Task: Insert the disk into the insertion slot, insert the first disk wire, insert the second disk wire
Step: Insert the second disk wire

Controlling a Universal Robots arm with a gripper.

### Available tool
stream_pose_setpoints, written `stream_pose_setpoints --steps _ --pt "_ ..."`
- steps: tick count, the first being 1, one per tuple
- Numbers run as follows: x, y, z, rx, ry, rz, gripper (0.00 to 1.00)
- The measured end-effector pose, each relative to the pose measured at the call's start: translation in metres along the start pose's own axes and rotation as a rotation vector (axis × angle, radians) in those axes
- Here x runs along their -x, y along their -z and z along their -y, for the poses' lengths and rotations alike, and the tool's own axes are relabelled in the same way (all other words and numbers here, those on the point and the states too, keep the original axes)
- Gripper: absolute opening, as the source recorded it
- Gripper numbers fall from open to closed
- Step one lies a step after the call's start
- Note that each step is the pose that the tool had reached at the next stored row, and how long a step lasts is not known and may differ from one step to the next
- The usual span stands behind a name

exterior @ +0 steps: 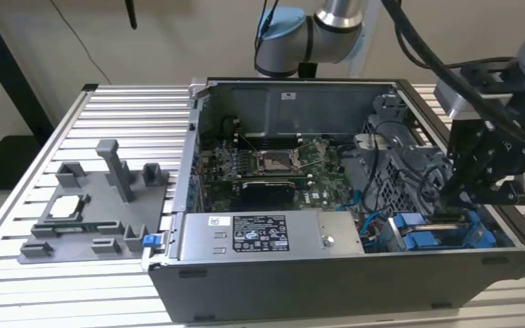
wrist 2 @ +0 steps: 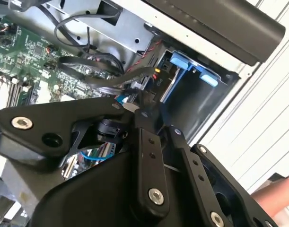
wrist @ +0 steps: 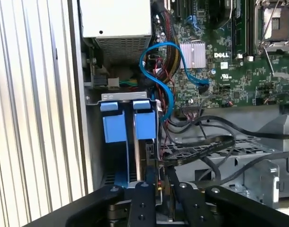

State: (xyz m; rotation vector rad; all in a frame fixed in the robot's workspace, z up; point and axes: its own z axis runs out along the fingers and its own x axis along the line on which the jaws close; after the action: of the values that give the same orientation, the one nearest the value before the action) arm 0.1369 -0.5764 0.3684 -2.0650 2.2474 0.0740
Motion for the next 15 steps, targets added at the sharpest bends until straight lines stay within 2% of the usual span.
stream_pose_setpoints --steps 4,9,11,15 --pt "0.0018 0.0184 0.0005 0.0016 0.0 -0.0007 1.0" --pt "0.0036 0.036 0.0009 0.0036 0.0 -0.0005 1.0" --pt "0.0038 0.0388 0.001 0.0039 0.0 -0.0005 1.0" --pt "0.0038 0.0387 0.001 0.0039 0.0 -0.0004 1.0"
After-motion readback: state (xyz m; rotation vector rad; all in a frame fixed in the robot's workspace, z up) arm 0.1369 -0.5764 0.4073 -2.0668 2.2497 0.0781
